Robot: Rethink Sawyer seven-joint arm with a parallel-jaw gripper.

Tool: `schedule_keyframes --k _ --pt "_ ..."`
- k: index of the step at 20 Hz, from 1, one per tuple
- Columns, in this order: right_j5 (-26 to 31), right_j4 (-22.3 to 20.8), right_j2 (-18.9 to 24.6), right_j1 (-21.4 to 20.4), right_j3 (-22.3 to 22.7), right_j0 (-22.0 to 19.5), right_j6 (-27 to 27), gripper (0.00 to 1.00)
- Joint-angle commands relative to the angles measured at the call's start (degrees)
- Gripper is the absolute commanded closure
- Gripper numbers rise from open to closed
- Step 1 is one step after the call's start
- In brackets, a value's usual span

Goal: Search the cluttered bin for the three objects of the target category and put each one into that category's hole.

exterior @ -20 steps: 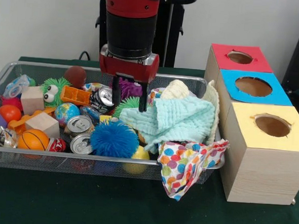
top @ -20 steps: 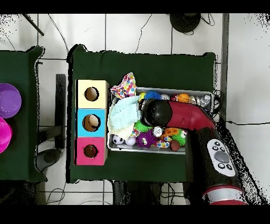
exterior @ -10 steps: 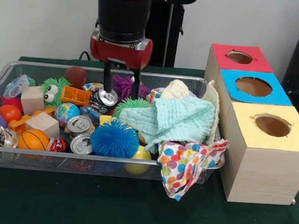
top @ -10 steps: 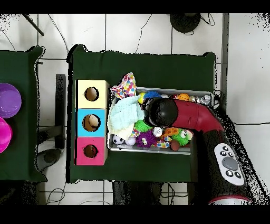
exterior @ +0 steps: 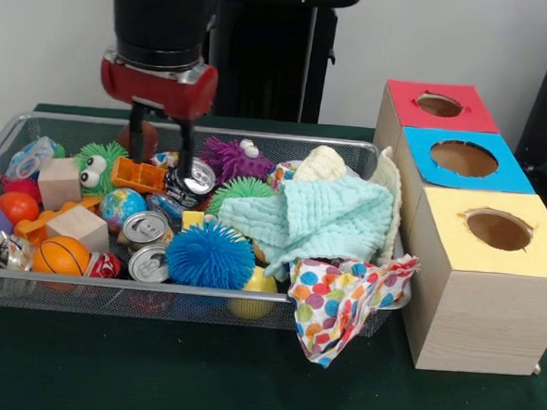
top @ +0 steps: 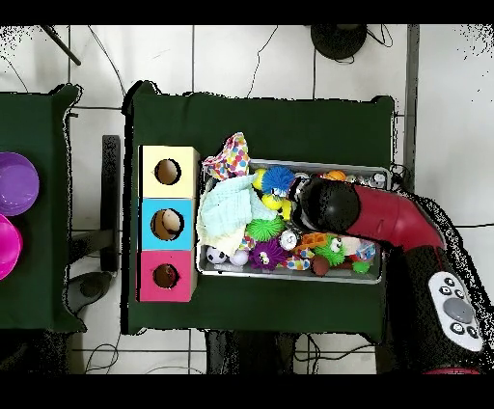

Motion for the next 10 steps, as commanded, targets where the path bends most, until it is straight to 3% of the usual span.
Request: schedule_keyframes --k 1,10 --pt "-1.3 -6.4 2.5 3.9 -4.0 -4.2 -9.1 0.00" --pt "2.5 -9.2 4.2 1.6 -4.0 -7.7 -11.4 0.00"
